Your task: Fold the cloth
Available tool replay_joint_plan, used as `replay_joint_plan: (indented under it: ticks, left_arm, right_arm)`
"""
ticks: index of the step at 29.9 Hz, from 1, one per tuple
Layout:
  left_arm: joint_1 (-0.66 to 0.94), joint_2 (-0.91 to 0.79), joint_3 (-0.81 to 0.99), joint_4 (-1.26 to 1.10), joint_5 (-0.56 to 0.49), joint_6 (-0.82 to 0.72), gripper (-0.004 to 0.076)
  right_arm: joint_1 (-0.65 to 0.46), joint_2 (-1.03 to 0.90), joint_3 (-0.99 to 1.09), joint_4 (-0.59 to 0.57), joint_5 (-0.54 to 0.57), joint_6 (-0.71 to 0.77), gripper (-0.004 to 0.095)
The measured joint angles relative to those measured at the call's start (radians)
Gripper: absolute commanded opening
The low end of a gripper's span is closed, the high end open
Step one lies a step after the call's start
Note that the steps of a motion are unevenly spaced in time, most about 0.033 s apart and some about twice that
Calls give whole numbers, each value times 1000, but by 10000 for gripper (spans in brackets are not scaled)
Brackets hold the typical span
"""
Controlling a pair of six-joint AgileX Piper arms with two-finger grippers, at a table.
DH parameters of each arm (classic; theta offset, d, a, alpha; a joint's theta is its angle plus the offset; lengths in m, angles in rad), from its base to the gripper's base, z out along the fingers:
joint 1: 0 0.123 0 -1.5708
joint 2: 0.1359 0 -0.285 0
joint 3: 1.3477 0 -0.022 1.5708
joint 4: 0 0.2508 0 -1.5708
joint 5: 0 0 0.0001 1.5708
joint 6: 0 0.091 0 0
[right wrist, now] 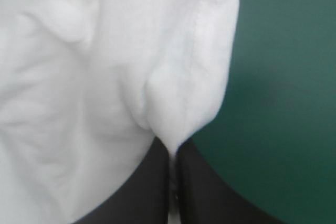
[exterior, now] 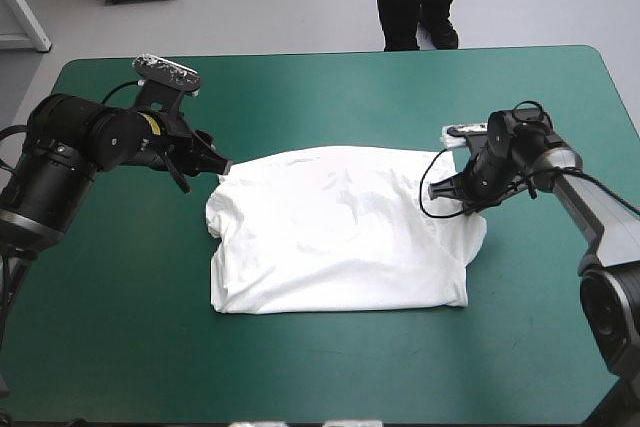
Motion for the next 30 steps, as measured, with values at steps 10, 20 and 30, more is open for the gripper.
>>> replay_joint_plan:
  ticks: [10,20,30]
  left_arm:
    - [0,-1,0,0,6,3,367]
    - [0,-1,0,0,7,7,367]
    - [0,-1,0,0,14,12,368]
  right_arm:
    - [65,-27,-38,176,4,-96,-13]
    - [190,127,-43,135,-48,-121,-13]
    - [198,149,-122,69,54,-132,158]
